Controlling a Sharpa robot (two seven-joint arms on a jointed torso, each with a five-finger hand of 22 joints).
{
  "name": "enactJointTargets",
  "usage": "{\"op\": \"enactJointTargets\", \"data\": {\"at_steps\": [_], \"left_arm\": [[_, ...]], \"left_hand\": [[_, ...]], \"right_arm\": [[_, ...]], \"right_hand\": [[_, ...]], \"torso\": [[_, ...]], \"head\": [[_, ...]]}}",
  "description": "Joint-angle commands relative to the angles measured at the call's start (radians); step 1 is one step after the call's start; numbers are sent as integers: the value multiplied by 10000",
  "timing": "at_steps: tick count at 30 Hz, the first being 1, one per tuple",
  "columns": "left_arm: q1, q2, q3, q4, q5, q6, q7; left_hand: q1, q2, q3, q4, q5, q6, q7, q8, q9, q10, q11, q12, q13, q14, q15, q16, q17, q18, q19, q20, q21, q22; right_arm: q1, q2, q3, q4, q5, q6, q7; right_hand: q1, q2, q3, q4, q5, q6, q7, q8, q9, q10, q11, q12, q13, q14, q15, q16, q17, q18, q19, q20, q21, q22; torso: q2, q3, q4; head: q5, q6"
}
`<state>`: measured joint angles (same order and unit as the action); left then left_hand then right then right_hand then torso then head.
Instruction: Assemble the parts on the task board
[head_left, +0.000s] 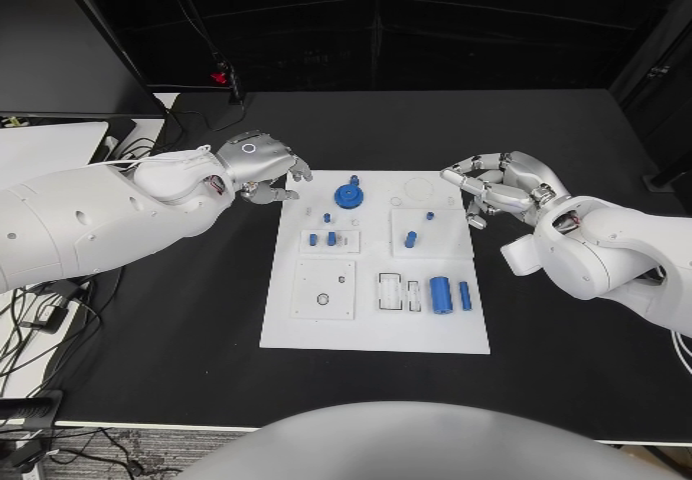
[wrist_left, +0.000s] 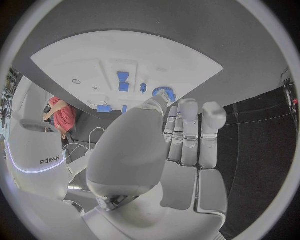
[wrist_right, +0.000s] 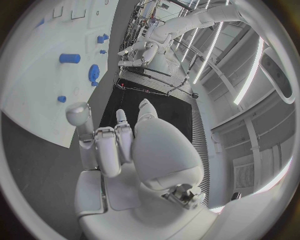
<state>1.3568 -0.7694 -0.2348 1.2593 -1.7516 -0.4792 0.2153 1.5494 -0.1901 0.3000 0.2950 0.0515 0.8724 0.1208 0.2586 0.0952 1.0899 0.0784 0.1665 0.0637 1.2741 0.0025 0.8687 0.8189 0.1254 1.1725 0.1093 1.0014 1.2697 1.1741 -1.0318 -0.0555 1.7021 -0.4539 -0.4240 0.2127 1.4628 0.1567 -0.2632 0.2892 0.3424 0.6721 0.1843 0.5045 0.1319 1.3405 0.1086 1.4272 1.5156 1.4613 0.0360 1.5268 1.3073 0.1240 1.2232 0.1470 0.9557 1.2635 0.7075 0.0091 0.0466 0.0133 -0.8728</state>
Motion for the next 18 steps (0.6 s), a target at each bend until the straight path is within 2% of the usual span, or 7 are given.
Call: {"op": "enactJointTargets", "data": {"at_steps": [1,5,9,10,13,15,18], "left_arm": [[29,-192,1,229,1536,-424,352],[36,-487,-1,502,3625,-495,810],[36,-660,-2,738,6380,-611,1520],[34,-691,-2,801,7103,-668,1747],[21,-755,-3,1008,9370,-825,2661],[13,-775,-4,1137,10515,-909,3199],[2,-774,-4,1314,11918,-1002,3865]], "left_hand": [[-240,-10,124,-12,36,1,102,131,4,77,20,94,0,-427,57,-1253,-1006,281,-775,54,-1597,-862],[-508,-20,235,-15,24,57,279,285,-16,55,134,162,4,-1021,204,-2334,-1587,546,-1905,186,-3987,-2211],[-743,33,295,-32,161,-18,429,349,-65,-113,290,215,9,-1748,436,-3134,-2083,513,-2286,386,-4911,-2767],[-855,50,251,-24,376,-66,442,363,-80,-167,339,242,14,-1891,480,-3264,-2192,510,-2361,446,-5138,-2909],[-1289,44,-436,-51,2811,-343,579,360,-131,-503,461,245,24,-2519,703,-3587,-2451,470,-2641,622,-5747,-3274],[-1381,190,-792,-47,3156,-502,625,390,-144,-702,539,284,24,-2836,795,-3639,-2535,451,-2787,706,-5969,-3389],[-1422,410,-1242,-36,3330,-702,692,483,-145,-974,598,403,45,-3085,867,-3531,-2592,461,-2878,794,-6182,-3497]], "right_arm": [[155,-53,-3,-116,-1184,309,167],[468,31,-3,-415,-2136,408,199],[607,84,-5,-623,-2783,431,189],[626,91,-6,-664,-2924,432,184],[662,113,-10,-785,-3237,457,145],[672,131,-12,-848,-3332,469,127],[679,156,-15,-924,-3411,490,97]], "right_hand": [[81,-20,-103,-6,26,-98,-4,86,-32,-1748,-16,-1267,-3033,443,44,-39,1649,215,-305,23,-414,-153],[18,-38,-293,2,37,-91,-27,159,-78,-4560,-47,-4072,-6328,-70,81,-296,1113,452,-1260,38,-1716,-649],[-65,-26,-474,0,42,-87,-92,199,-120,-4720,-78,-5061,-7429,-1127,73,-939,-12,578,-1972,38,-2759,-1078],[-84,-15,-521,-1,45,-87,-109,207,-131,-4758,-81,-5337,-7726,-1707,73,-1348,-681,587,-2057,32,-2929,-1165],[-167,11,-709,-2,50,-59,-120,238,-165,-4717,-70,-6307,-8838,-3496,86,-2748,-2937,564,-2229,46,-3439,-1423],[-177,39,-787,0,59,-65,-106,245,-189,-4774,0,-6840,-9443,-5484,157,-4633,-5180,530,-2251,91,-3489,-1367],[-105,40,-862,8,53,-48,-51,271,-213,-4816,32,-7417,-10170,-5844,233,-5854,-6188,510,-2247,171,-3465,-1218]], "torso": [[0,1,37],[-1,-4,61],[-2,-8,67],[4,-11,80],[-4,-21,54],[-12,-25,50],[-7,-29,50]], "head": [[-174,2],[-346,2],[-513,93],[-586,129],[-728,242],[-757,270],[-802,338]]}}
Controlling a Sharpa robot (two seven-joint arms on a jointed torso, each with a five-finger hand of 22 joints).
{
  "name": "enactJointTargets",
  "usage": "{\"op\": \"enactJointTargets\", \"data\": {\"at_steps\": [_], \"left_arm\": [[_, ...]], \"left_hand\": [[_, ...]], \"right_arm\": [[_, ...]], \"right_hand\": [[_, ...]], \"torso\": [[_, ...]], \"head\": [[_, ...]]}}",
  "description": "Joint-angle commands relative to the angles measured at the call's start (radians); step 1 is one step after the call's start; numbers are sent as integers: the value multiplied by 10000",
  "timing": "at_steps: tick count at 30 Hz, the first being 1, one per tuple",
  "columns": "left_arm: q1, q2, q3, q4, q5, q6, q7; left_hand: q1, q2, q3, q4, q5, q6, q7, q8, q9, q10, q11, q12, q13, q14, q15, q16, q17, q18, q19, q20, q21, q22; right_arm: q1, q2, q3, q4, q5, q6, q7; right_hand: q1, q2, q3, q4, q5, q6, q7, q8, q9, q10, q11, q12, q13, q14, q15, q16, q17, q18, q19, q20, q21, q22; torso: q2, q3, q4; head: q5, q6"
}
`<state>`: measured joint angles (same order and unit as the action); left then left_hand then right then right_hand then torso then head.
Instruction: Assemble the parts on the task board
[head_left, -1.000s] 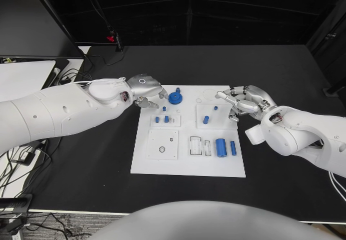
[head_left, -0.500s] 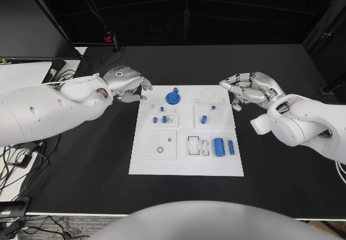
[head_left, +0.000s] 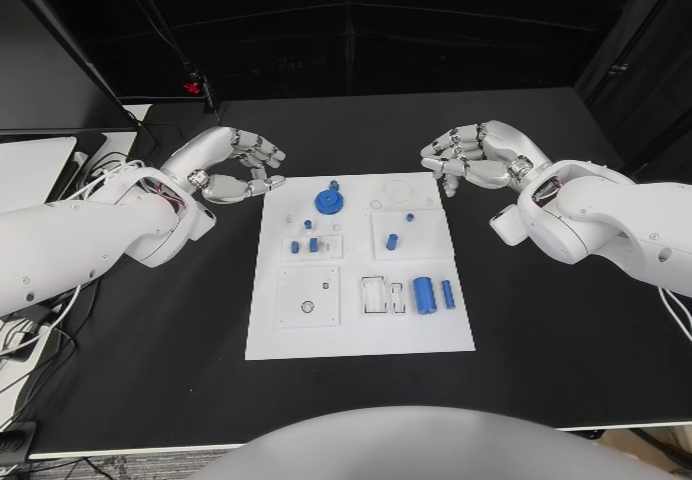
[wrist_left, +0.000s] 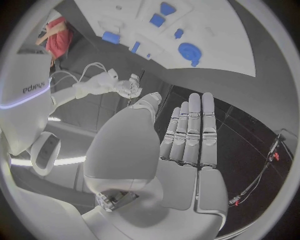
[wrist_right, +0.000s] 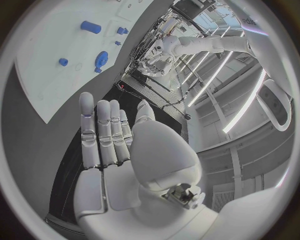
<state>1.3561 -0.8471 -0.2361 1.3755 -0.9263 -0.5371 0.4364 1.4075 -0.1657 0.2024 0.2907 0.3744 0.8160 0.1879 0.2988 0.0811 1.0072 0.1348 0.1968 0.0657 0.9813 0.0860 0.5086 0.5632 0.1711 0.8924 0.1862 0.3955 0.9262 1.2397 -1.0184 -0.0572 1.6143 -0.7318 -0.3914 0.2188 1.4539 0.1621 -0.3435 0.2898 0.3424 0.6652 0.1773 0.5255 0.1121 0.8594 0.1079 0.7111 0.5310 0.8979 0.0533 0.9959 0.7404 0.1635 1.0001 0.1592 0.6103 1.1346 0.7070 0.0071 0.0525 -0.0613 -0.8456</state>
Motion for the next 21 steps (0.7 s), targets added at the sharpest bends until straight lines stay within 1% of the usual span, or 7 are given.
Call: {"op": "enactJointTargets", "data": {"at_steps": [1,3,7,14,16,19,21], "left_arm": [[6,9,8,209,4097,-435,1853],[0,15,8,283,4604,-452,2094],[-15,26,8,461,5405,-487,2532],[-49,15,7,756,5822,-429,2861],[-59,17,7,793,5849,-416,2890],[-77,21,7,824,5874,-396,2922],[-85,22,7,837,5883,-374,2931]], "left_hand": [[-29,240,-412,1,132,-234,44,101,-10,-286,71,125,18,-306,75,86,-63,0,-125,57,-200,-97],[-73,337,-586,0,150,-320,75,144,-11,-430,106,177,20,-505,126,112,-97,-6,-187,97,-293,-139],[-52,562,-996,17,207,-532,114,289,-9,-733,147,405,35,-618,131,484,-93,49,-74,147,-302,-141],[59,758,-1338,4,250,-730,131,446,-14,-976,152,693,42,-629,121,891,-104,82,91,146,-199,-70],[102,806,-1392,4,255,-754,131,486,-14,-1007,147,763,44,-621,114,969,-114,87,127,140,-173,-52],[157,870,-1516,8,255,-807,126,558,-16,-1062,139,901,45,-564,89,1127,-142,95,211,121,-111,-14],[172,886,-1543,7,256,-817,124,576,-17,-1075,137,933,44,-554,85,1160,-150,97,227,116,-98,-6]], "right_arm": [[23,35,1,-75,-662,172,24],[24,59,0,-119,-733,183,8],[22,134,-3,-234,-1156,180,-23],[12,270,-6,-401,-2194,106,-132],[10,305,-6,-444,-2384,108,-201],[8,372,-7,-519,-2591,105,-287],[7,403,-7,-558,-2727,100,-321]], "right_hand": [[41,-7,-67,5,50,62,20,79,-21,-75,81,-494,-602,-301,114,-954,-870,128,-50,67,-57,87],[126,-12,-75,0,33,127,27,85,-35,-128,139,-784,-959,-343,158,-1464,-1326,145,-7,110,-116,75],[276,-19,-102,8,-3,335,3,-1,-117,-109,177,-1381,-1935,243,138,-2202,-2305,141,990,131,498,355],[416,-87,-69,-10,-83,452,-253,-201,-230,-645,-40,-1840,-2879,2370,-234,-788,-1966,-886,4186,-213,6322,3042],[450,-63,-28,-22,-131,446,-284,-235,-246,-651,-80,-1813,-2975,2489,-290,-656,-1894,-842,4137,-266,6188,3007],[506,-41,57,-31,-342,438,-317,-281,-267,-681,-104,-1784,-3114,2379,-342,-590,-1825,-610,3666,-325,5114,2560],[533,-33,90,-35,-352,440,-329,-293,-272,-686,-114,-1772,-3159,2357,-358,-541,-1789,-631,3703,-338,5169,2572]], "torso": [[3,-1,-2],[2,4,0],[-2,6,-18],[0,20,-4],[5,20,-11],[-3,19,-19],[-9,17,-18]], "head": [[-75,92],[-89,121],[-100,182],[-168,257],[-155,272],[-159,307],[-172,345]]}}
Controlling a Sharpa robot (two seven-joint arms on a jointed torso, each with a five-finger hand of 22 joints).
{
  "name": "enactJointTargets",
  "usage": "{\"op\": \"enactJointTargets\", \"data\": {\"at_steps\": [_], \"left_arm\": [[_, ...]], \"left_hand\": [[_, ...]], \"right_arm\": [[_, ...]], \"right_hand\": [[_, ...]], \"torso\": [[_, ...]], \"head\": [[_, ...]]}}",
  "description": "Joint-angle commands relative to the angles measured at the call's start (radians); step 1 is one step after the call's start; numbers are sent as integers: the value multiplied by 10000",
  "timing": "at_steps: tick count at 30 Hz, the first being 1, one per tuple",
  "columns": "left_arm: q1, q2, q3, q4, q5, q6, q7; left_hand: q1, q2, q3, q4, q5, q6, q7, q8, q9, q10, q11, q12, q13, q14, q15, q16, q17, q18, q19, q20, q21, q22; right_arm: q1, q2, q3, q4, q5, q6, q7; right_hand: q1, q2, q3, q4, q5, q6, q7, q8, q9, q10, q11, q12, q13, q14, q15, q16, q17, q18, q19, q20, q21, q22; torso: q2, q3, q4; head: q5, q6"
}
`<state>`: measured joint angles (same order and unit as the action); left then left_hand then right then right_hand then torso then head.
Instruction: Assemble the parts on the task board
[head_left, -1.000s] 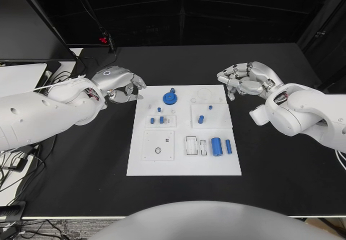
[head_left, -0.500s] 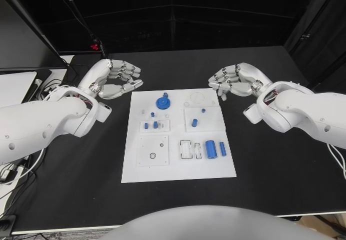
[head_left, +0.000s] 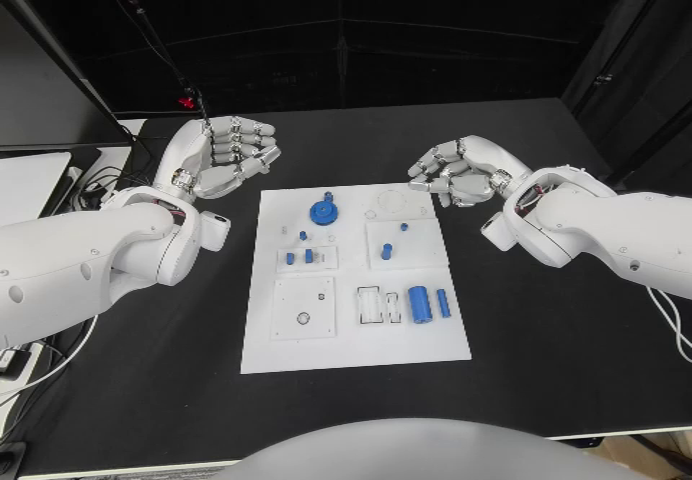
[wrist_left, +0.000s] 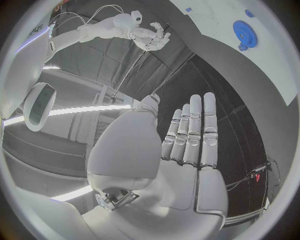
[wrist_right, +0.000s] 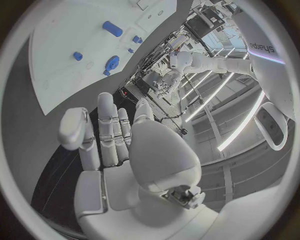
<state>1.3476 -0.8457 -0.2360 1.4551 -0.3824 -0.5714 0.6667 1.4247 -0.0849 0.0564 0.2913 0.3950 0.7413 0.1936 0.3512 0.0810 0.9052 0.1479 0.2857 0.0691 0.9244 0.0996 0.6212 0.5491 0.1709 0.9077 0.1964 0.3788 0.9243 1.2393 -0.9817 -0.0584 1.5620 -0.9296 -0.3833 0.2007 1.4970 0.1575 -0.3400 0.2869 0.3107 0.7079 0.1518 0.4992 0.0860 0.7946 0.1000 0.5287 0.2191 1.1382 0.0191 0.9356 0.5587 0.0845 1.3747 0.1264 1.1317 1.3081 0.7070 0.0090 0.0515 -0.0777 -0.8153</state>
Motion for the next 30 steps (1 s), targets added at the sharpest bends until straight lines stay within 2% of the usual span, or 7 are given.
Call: {"op": "enactJointTargets", "data": {"at_steps": [1,9,13,16,19,21,30], "left_arm": [[-2,8,6,46,447,-27,635],[-16,42,6,21,456,15,628],[-23,49,6,5,457,46,619],[-29,50,6,-21,457,58,605],[-31,46,6,-35,457,58,593],[-32,45,6,-45,457,66,585],[-35,46,6,-67,457,111,572]], "left_hand": [[9,92,-106,1,51,-83,67,64,-18,-67,4,70,11,26,-55,62,-17,100,89,10,81,21],[59,153,-219,2,52,-135,63,128,-24,-125,-4,195,6,94,-77,193,-61,105,167,-13,140,55],[81,174,-250,1,53,-156,63,143,-27,-144,-7,232,4,114,-84,228,-78,107,190,-20,157,65],[94,186,-269,1,52,-175,64,150,-31,-155,-8,255,3,129,-88,250,-89,108,206,-25,169,71],[100,193,-278,1,52,-184,65,153,-33,-161,-8,266,3,135,-89,260,-94,108,213,-27,174,74],[105,198,-285,0,52,-190,65,157,-34,-166,-8,274,2,139,-90,267,-99,108,218,-28,178,76],[125,215,-317,1,51,-228,70,161,-42,-190,-6,307,-1,149,-93,293,-119,107,236,-34,191,83]], "right_arm": [[11,47,5,-52,-815,12,-148],[0,234,4,-245,-1700,-18,-321],[-21,348,4,-335,-2142,111,-478],[-69,446,4,-387,-2846,208,-680],[-92,522,3,-449,-3282,149,-755],[-123,577,3,-500,-3482,-45,-772],[-198,691,2,-681,-3751,-416,-805]], "right_hand": [[129,13,76,-13,-37,14,-82,-38,-15,-42,-41,59,-68,23,-33,195,193,132,19,-22,66,878],[203,-125,225,22,-51,66,-294,-176,-64,220,-269,1284,198,2193,-271,3961,4944,-839,1950,-249,4368,2619],[132,-128,209,16,-22,-117,-387,-256,-74,-650,-324,2632,1038,2143,-280,4709,6071,-731,1695,-288,3980,2479],[241,21,276,43,-43,-225,-323,-178,-30,-1503,-286,3535,1536,2733,-170,5902,8054,313,-1583,-111,-384,894],[298,85,274,57,49,-148,-391,-92,-3,-1327,-289,4340,1939,4326,-96,6352,10121,-447,873,-82,2884,2110],[318,54,254,31,133,-9,-309,-39,11,-919,-301,4938,2242,4326,-101,6352,10121,-845,1961,-82,4391,2627],[510,-290,616,6,-440,1066,-202,-412,-114,52,-323,3530,1340,4326,-145,6352,10121,-845,1961,-152,4391,2627]], "torso": [[-3,-2,-3],[-6,-2,-19],[5,2,-13],[2,5,-12],[8,2,-14],[13,-3,-14],[5,-3,-1]], "head": [[-16,50],[-23,115],[-38,161],[-68,158],[-56,158],[-52,156],[-67,151]]}}
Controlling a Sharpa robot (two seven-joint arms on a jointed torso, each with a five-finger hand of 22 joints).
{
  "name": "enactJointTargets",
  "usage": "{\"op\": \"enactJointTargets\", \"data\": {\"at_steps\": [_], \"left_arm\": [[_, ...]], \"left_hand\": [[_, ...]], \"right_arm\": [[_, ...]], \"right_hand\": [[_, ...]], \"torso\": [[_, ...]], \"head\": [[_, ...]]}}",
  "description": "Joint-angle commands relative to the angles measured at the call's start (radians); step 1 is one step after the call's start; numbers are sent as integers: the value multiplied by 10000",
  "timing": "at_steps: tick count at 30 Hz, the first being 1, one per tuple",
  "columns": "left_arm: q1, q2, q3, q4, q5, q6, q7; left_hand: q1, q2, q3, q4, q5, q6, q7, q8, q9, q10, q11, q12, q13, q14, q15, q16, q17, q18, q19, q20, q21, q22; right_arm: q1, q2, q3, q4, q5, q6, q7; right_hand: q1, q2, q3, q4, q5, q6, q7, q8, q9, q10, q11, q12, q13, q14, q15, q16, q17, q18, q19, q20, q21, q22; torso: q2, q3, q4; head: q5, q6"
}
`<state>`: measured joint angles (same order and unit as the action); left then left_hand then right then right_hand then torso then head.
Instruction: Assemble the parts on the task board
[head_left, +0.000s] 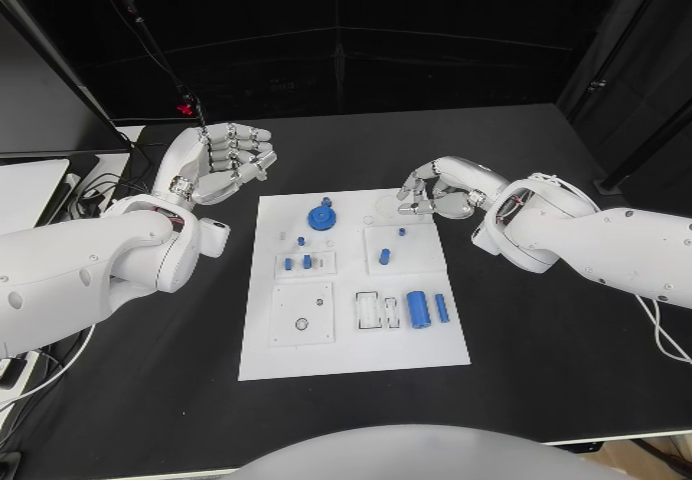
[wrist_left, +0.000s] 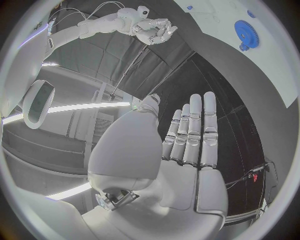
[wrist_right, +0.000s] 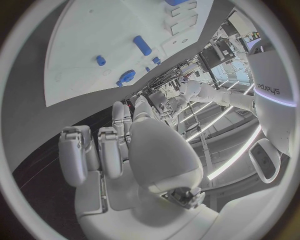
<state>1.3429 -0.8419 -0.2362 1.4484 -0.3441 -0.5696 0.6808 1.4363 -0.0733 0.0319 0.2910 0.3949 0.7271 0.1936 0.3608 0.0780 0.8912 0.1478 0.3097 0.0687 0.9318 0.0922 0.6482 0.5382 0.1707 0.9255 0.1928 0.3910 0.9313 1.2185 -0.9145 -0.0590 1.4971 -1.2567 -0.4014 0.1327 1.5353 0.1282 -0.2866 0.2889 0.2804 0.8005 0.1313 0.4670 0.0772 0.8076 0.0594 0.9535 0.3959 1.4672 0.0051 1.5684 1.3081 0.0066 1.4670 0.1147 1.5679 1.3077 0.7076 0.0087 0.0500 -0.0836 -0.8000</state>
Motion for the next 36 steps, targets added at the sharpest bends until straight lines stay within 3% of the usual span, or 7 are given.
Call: {"op": "enactJointTargets", "data": {"at_steps": [1,3,5,8,14,18,36], "left_arm": [[12,7,9,-1,74,101,434],[11,5,9,-4,74,128,448],[11,1,9,-4,74,168,464],[11,-3,9,10,74,243,491],[10,-12,9,52,74,372,510],[9,-21,9,73,74,399,509],[-7,-32,8,96,75,414,472]], "left_hand": [[9,100,-76,4,51,-90,71,65,-12,-52,-5,70,2,76,-19,26,-13,108,59,1,71,14],[3,105,-94,8,46,-104,73,65,-16,-64,-2,82,1,76,-18,33,-22,107,64,0,75,16],[-56,128,-182,18,5,-149,86,75,-27,-119,10,127,-5,52,-6,52,-65,100,66,2,78,19],[-308,223,-502,19,-136,-253,128,149,-47,-335,70,277,-15,-249,75,-15,-278,73,-99,55,-54,-51],[-738,369,-1018,14,-362,-421,239,299,-60,-685,201,553,-15,-1281,330,-444,-861,17,-749,264,-744,-502],[-833,466,-1258,14,-439,-525,283,431,-61,-856,260,790,-17,-1758,445,-548,-1268,31,-1070,420,-1294,-941],[-783,605,-1366,9,-423,-597,290,545,-61,-950,272,991,-19,-1856,473,-445,-1542,80,-1050,502,-1559,-1218]], "right_arm": [[6,30,8,-45,-539,-162,-173],[-8,49,8,-59,-756,-6,-284],[-31,74,8,-68,-1060,163,-441],[-82,143,8,-112,-1784,442,-751],[-145,247,9,-170,-2783,862,-1229],[-182,342,9,-222,-3275,1058,-1502],[-332,765,11,-356,-4837,1494,-2259]], "right_hand": [[218,-23,152,-17,-296,376,31,-125,-20,-168,197,-1363,-810,1036,87,24,2627,-66,1038,7,29,2631],[449,-191,318,-32,-582,723,152,-526,-94,216,377,-2652,-1667,1036,223,24,2627,-66,1038,183,29,2631],[562,-233,496,-25,-860,869,171,-887,-111,341,421,-3467,-2208,1036,301,24,2627,-66,1038,240,29,2631],[747,-549,857,-40,-1067,1103,190,-1591,-102,620,505,-4649,-3079,1036,374,24,2627,-66,1038,321,29,2631],[868,-774,1296,-55,-1330,1339,120,-2118,-94,803,434,-5407,-3350,1036,300,24,2627,-66,1038,252,29,2631],[933,-880,1619,-56,-1681,1435,97,-2407,-101,937,410,-5757,-3352,1036,238,24,2627,-66,1038,195,29,2631],[938,-1168,2393,-24,-1854,1717,140,-3010,-123,1485,396,-6603,-3356,1036,181,24,2627,-66,1038,132,29,2631]], "torso": [[-1,0,17],[1,0,18],[1,1,7],[-1,1,18],[-2,5,18],[-1,0,7],[-2,1,11]], "head": [[-11,-1],[-14,-2],[-18,-7],[-34,-25],[-3,-48],[10,-63],[40,-144]]}}
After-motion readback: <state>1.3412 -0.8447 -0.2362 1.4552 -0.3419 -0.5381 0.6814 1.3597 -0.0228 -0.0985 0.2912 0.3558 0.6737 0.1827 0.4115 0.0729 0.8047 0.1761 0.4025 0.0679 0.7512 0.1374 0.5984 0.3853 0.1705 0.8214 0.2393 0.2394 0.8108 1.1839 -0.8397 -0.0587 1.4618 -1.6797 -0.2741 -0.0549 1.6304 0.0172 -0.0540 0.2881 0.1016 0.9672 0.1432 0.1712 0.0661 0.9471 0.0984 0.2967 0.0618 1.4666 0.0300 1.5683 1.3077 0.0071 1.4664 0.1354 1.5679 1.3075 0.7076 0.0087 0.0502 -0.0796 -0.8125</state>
